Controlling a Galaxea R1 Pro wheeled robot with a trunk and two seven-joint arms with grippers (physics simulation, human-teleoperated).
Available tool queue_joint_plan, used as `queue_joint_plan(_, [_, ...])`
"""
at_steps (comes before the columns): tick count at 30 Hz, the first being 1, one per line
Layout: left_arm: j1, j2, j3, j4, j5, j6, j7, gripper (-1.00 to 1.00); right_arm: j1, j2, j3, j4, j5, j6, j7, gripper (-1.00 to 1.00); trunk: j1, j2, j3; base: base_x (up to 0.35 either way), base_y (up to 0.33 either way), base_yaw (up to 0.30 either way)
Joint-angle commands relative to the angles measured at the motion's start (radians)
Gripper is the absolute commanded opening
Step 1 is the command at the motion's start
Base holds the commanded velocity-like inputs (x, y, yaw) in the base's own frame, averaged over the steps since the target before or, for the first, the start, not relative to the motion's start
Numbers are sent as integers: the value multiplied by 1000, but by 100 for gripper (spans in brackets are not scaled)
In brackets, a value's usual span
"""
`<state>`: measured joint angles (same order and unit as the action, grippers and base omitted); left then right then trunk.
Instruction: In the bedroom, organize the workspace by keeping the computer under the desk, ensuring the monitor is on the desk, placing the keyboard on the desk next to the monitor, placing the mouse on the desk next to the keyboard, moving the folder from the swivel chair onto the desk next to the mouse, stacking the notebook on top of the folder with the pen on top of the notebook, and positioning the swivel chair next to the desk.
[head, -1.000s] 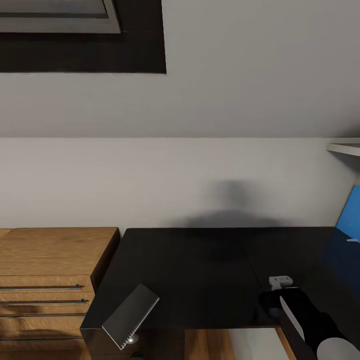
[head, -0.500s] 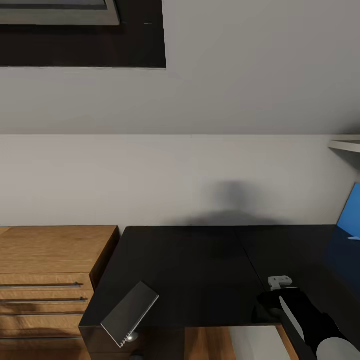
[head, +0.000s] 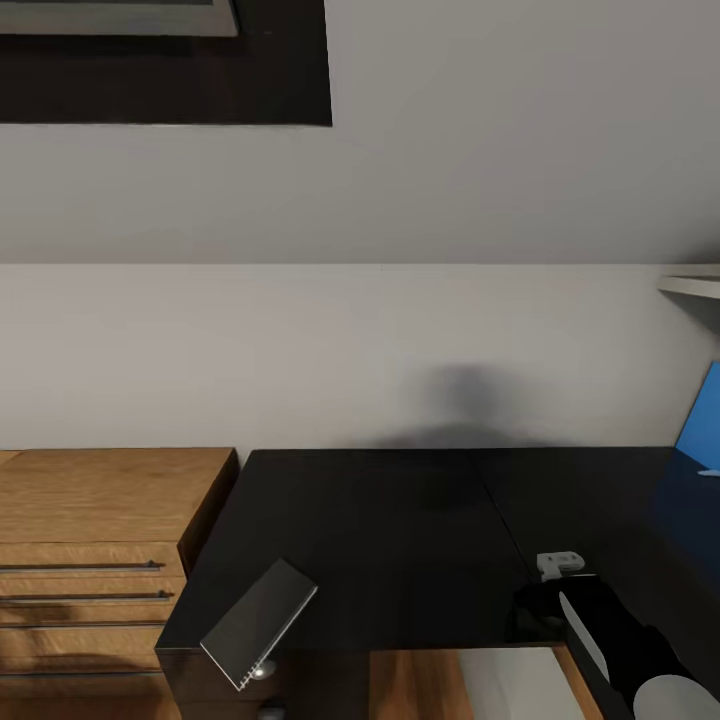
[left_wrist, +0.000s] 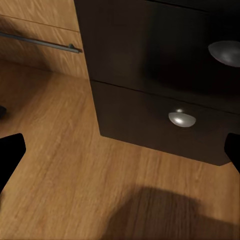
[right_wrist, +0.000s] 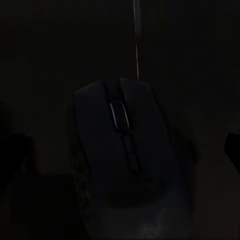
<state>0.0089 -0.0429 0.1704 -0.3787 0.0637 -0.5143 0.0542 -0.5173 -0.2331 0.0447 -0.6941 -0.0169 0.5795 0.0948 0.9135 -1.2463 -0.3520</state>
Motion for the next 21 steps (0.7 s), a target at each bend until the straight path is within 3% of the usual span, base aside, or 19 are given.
queue_joint_plan(1, [0,0,-2,-2,7,-1,2,100,0,-1,4,1,9,6,0,100,0,-1,-1,0,0,0])
queue_joint_plan(17, [0,0,-2,-2,31,-1,2,100,0,-2,4,11,9,34,2,100,0,-1,-1,0,0,0])
queue_joint_plan(18, [0,0,-2,-2,31,-1,2,100,0,-2,4,12,9,34,2,-100,0,-1,-1,0,0,0])
queue_joint_plan(21, [0,0,-2,-2,31,-1,2,100,0,-2,4,15,9,34,2,-100,0,-1,-1,0,0,0])
